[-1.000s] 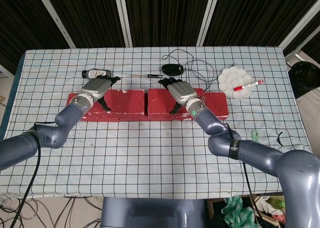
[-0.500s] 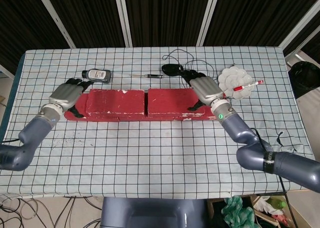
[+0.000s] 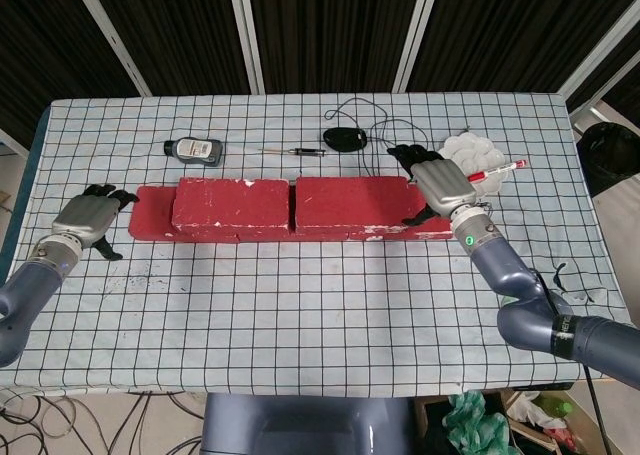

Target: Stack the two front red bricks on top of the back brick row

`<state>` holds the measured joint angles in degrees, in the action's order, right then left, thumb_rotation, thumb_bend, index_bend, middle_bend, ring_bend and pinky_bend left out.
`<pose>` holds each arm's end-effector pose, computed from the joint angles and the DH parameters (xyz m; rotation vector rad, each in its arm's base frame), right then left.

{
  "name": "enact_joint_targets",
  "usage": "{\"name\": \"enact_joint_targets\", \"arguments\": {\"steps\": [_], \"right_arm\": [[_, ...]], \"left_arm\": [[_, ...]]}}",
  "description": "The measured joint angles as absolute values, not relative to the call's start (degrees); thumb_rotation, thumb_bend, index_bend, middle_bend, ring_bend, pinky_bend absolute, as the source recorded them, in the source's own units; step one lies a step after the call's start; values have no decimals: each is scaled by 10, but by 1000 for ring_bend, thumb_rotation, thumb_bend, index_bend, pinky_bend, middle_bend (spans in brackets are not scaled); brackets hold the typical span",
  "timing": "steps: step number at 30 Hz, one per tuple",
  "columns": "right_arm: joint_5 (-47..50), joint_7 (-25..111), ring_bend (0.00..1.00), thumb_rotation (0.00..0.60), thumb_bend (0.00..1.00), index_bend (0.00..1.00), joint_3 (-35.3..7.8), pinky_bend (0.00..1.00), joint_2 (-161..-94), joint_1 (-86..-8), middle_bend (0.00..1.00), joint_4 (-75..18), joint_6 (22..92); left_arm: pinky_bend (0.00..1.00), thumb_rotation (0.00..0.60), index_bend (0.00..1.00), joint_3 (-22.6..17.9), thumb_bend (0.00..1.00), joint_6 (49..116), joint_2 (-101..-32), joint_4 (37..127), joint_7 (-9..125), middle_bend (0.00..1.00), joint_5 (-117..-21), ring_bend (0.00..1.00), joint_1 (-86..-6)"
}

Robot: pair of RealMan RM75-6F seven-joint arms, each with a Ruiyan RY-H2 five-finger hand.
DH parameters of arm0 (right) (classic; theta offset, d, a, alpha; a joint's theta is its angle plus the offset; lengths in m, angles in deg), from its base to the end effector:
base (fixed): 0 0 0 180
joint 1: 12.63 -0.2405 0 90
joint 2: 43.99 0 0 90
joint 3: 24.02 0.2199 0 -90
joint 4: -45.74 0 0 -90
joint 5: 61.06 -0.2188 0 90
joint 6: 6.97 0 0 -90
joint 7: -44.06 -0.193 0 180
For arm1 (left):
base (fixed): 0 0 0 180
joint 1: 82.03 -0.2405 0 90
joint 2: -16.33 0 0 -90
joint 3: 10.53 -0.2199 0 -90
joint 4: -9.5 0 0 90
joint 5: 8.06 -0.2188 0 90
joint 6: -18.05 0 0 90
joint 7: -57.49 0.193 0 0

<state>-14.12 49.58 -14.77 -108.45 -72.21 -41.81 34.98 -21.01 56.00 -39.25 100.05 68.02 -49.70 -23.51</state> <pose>-0.0917 -0.4537 0.0746 1.7811 -1.0240 0.8919 -0.2351 0.4029 0.0995 -1.7655 -1.0506 -0.3498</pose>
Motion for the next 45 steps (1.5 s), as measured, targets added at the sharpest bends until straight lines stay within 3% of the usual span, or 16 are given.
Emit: {"name": "enact_joint_targets", "arguments": {"steps": [14, 45], "right_arm": [[-139, 488, 0, 600, 0, 0, -139, 114, -1090, -704, 21, -396, 337], [-101, 462, 0, 600, 0, 0, -127, 114, -1088, -673, 21, -373, 315]], "left_arm": [[0, 600, 100, -186, 0, 553, -429, 984, 723, 113, -475, 0, -236], [0, 600, 76, -181, 0, 532, -462, 983, 764, 113, -429, 0, -224]]}}
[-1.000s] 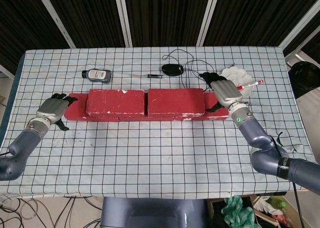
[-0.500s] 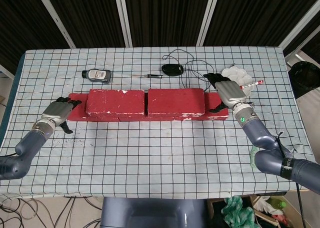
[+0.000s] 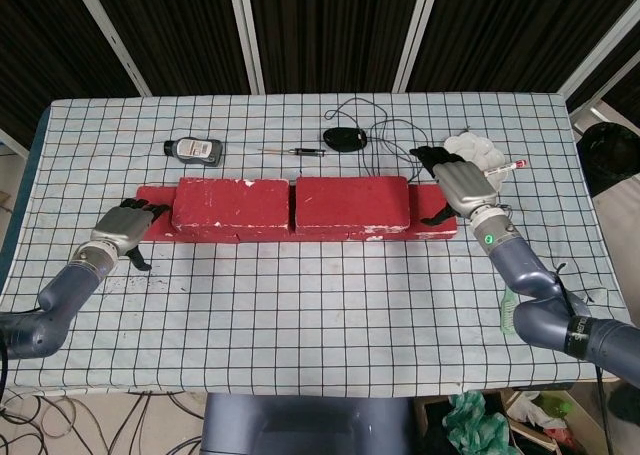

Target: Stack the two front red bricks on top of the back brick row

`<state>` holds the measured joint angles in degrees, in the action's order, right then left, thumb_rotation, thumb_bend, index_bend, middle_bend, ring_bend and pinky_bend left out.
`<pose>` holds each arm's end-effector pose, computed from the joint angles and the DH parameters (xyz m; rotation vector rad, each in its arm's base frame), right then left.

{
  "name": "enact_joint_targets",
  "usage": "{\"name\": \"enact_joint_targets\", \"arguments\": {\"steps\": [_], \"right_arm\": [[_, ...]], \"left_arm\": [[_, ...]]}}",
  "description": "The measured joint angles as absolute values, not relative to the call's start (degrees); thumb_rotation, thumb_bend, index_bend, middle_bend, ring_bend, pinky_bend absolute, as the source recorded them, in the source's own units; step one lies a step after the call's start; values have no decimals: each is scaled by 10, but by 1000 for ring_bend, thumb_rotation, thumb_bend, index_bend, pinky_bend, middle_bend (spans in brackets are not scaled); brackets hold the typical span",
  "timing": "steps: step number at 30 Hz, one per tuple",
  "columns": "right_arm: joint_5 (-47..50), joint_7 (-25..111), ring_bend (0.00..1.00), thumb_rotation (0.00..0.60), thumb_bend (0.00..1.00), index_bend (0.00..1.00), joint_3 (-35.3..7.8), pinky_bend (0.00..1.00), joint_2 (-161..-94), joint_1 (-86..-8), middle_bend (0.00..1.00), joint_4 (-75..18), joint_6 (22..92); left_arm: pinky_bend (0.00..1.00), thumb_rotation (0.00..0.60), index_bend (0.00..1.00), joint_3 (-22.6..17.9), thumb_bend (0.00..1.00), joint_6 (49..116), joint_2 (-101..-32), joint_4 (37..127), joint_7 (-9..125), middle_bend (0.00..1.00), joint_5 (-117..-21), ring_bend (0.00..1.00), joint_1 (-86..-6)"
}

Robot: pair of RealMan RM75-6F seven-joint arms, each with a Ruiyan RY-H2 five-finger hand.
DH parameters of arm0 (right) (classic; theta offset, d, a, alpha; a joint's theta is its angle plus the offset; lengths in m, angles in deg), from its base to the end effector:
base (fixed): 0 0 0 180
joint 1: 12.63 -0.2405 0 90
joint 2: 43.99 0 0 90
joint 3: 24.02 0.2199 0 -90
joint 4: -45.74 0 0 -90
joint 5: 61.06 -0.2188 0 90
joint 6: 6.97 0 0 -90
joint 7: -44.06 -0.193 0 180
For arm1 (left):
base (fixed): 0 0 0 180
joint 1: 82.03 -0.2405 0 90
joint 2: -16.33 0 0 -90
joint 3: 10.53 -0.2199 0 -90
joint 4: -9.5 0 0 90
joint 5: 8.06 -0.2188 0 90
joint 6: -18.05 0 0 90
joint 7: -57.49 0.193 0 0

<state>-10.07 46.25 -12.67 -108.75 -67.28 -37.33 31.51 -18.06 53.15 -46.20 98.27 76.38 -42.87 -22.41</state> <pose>-0.1277 -0.4599 0.0844 1.7344 -1.0646 0.8556 -0.2199 0.4023 0.0508 -1.8422 -1.0824 -0.3092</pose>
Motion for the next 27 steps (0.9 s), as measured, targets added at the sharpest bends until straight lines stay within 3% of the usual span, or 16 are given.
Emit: {"name": "enact_joint_targets", "arguments": {"steps": [27], "right_arm": [[-82, 446, 0, 600, 0, 0, -119, 114, -1082, -658, 21, -362, 303]], "left_arm": [[0, 600, 71, -179, 0, 544, -470, 996, 787, 113, -403, 0, -210]]}}
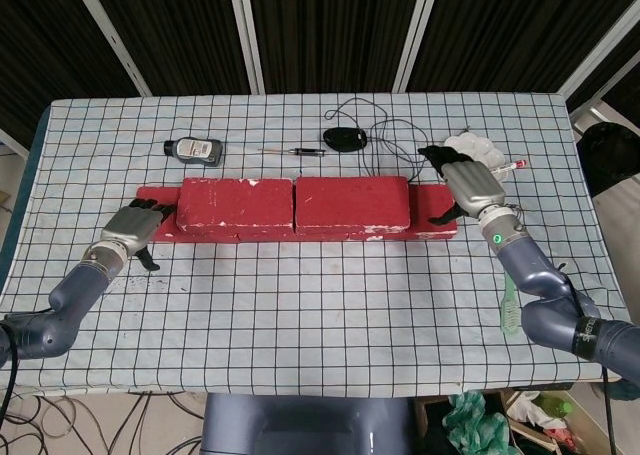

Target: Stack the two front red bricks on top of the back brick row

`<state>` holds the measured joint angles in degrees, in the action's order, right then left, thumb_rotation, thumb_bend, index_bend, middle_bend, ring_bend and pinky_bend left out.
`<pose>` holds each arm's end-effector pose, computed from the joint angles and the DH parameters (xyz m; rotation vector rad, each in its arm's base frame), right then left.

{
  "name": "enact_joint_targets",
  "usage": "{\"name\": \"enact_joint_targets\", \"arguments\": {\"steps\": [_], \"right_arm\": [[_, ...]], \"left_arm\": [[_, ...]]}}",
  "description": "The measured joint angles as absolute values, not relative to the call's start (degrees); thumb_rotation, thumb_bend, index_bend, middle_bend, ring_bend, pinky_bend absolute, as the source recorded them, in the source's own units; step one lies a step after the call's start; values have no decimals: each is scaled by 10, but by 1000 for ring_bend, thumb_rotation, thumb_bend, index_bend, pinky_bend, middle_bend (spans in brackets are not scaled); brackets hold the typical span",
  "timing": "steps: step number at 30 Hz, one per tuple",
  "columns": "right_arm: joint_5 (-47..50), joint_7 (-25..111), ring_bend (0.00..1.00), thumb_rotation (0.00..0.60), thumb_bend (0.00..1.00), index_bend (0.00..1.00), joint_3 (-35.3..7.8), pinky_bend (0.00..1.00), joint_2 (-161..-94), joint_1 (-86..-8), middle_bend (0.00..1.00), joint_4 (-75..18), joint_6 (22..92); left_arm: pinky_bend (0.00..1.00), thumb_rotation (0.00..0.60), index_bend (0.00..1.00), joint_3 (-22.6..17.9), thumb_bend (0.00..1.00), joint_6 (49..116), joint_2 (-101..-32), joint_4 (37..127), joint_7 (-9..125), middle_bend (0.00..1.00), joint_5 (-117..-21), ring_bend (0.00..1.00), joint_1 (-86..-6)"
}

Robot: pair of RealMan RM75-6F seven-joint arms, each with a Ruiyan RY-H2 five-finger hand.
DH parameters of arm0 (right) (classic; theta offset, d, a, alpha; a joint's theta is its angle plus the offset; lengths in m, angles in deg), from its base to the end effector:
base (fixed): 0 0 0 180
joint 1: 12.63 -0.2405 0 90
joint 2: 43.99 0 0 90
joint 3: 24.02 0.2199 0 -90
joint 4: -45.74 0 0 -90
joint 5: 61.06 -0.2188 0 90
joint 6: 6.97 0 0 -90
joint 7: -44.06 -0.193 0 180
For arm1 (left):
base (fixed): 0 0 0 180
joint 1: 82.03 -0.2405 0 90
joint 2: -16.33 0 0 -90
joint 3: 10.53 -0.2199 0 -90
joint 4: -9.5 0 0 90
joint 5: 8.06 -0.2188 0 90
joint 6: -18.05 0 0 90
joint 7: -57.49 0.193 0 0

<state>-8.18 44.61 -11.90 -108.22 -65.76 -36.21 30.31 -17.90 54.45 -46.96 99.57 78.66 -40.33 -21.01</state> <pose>-0.1380 -0.4614 0.0908 1.7221 -1.0721 0.8471 -0.2084 0.4023 0.0441 -1.8514 -1.0731 -0.3185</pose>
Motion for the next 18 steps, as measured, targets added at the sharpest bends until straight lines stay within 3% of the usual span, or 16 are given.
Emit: {"name": "enact_joint_targets", "arguments": {"steps": [18], "right_arm": [[-84, 444, 0, 600, 0, 0, -117, 114, -1081, -653, 21, -358, 298]], "left_arm": [[0, 600, 69, -179, 0, 547, -472, 999, 800, 113, -387, 0, -199]]}}
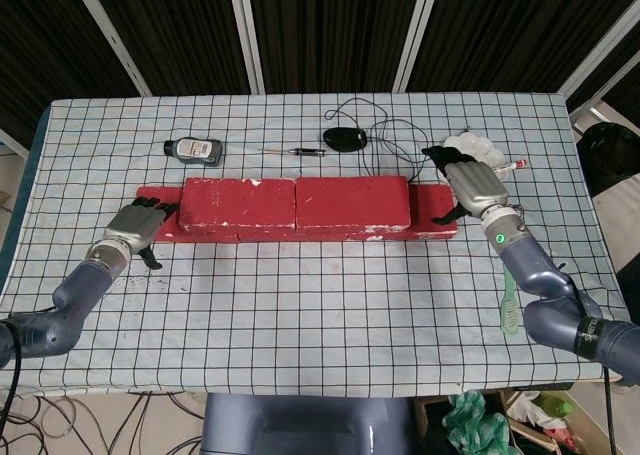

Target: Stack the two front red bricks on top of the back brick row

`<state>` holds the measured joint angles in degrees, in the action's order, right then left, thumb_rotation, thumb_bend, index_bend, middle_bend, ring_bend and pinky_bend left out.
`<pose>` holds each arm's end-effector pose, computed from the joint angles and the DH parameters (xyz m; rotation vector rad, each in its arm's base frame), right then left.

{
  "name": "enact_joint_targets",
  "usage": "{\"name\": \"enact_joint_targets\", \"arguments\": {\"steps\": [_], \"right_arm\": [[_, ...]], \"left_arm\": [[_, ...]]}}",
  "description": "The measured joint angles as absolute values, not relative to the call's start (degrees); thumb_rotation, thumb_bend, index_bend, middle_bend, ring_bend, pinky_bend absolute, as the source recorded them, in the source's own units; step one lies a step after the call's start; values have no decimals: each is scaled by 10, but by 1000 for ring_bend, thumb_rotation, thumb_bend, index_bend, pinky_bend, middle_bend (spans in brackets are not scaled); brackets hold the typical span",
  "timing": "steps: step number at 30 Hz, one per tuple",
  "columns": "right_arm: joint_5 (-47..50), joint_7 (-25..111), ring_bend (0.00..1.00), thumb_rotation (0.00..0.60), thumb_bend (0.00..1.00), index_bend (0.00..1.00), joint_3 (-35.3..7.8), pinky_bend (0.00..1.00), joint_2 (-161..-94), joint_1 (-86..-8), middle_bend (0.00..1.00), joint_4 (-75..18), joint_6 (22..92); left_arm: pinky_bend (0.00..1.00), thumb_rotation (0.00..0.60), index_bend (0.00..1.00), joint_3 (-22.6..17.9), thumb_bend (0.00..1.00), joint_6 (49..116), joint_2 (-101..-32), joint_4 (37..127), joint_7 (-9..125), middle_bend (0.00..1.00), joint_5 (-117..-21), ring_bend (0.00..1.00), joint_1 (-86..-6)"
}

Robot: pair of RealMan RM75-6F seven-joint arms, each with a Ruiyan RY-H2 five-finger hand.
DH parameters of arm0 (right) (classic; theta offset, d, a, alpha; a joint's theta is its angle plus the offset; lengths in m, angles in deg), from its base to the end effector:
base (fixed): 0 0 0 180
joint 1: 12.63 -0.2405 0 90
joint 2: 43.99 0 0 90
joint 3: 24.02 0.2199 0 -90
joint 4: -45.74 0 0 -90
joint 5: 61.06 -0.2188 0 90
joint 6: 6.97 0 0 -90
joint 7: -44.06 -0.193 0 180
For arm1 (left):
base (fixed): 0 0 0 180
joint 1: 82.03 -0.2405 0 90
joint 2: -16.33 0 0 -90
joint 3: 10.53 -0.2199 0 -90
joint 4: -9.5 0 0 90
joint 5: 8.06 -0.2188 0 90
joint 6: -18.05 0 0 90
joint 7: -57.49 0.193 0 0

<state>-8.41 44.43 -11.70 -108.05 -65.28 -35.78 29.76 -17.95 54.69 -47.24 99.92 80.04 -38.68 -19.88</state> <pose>-0.1435 -0.4621 0.0932 1.7098 -1.0832 0.8382 -0.2024 0.4041 0.0421 -1.8570 -1.0634 -0.3162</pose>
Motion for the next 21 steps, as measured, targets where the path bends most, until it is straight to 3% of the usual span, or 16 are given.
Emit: {"name": "enact_joint_targets", "arguments": {"steps": [12, 21], "right_arm": [[-76, 438, 0, 600, 0, 0, -113, 115, -1076, -648, 21, -363, 298], [-56, 444, 0, 600, 0, 0, -111, 114, -1057, -627, 23, -397, 345]], "left_arm": [[0, 600, 76, -189, 0, 562, -456, 1019, 816, 114, -365, 0, -192], [0, 600, 76, -183, 0, 658, -387, 1107, 814, 114, -379, 0, -211]]}}
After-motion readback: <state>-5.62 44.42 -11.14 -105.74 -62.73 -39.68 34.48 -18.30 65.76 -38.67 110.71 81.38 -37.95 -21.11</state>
